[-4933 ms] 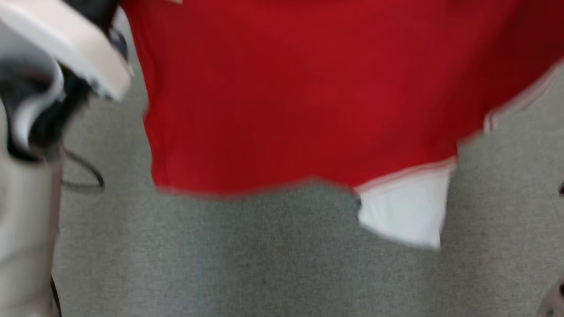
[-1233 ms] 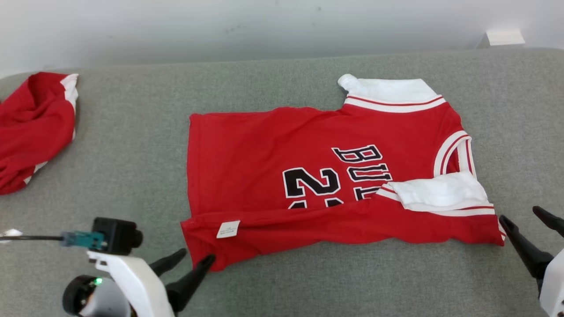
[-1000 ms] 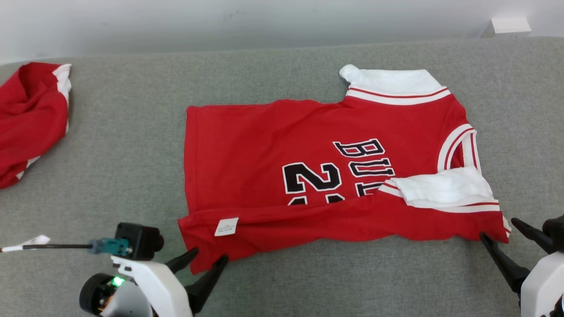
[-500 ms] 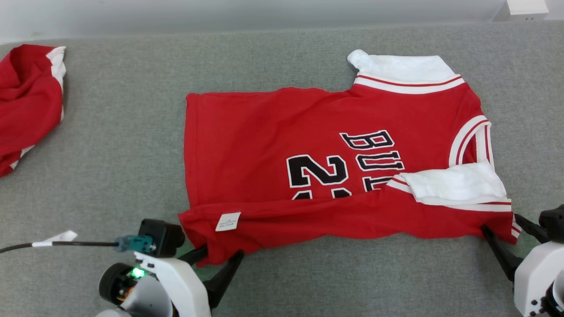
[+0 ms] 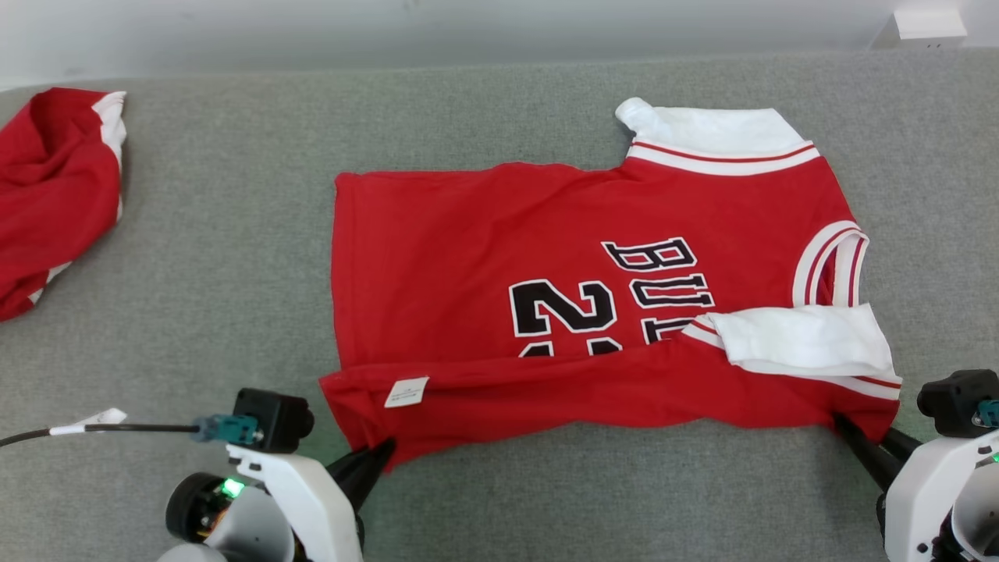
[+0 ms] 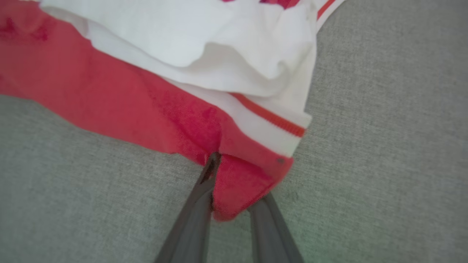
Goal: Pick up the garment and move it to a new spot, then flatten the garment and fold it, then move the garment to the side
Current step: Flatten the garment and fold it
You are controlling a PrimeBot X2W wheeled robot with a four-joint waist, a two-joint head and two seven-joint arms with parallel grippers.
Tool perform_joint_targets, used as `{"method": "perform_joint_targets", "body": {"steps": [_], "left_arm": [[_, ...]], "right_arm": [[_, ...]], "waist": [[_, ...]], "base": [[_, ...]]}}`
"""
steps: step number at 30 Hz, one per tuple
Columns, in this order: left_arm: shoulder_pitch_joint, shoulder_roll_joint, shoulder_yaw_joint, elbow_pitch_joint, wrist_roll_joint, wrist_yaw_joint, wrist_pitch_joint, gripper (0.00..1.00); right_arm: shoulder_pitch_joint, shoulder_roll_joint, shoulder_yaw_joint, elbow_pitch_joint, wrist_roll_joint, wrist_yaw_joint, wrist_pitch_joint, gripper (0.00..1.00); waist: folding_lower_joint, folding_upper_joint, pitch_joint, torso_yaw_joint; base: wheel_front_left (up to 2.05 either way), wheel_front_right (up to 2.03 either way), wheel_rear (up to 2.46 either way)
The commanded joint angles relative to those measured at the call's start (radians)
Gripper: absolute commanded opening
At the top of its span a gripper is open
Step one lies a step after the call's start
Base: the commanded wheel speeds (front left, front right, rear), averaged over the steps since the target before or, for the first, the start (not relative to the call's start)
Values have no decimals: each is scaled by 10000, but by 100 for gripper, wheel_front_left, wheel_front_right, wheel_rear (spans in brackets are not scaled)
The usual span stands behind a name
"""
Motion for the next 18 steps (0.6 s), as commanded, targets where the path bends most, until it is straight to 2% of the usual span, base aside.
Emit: {"method": "perform_joint_targets", "body": {"steps": [1, 5, 10, 15, 18], "left_arm": [[69, 16, 23, 70, -172, -55, 53, 0], [216, 29, 278, 57, -733, -221, 137, 0], [619, 169, 479, -315, -1452, -430, 331, 0], [1496, 375, 471, -1006, -1739, -456, 424, 0], [2253, 427, 336, -1470, -1878, -394, 421, 0]], "right_arm": [[124, -147, 166, 300, 145, 25, 127, 0], [71, -729, 285, 372, 882, -1, 66, 0], [125, -1893, 375, -60, 1633, 0, 55, 0], [672, -2940, 512, -570, 2452, 0, 492, 0], [1288, -3260, 557, -940, 3020, 0, 806, 0]], "waist": [[0, 0, -69, 18], [0, 0, -355, 87], [0, 0, -820, 119], [0, 0, -1359, 80], [0, 0, -1541, 84]], "base": [[0, 0, 0], [0, 0, 0], [0, 0, 0], [0, 0, 0], [0, 0, 0]]}}
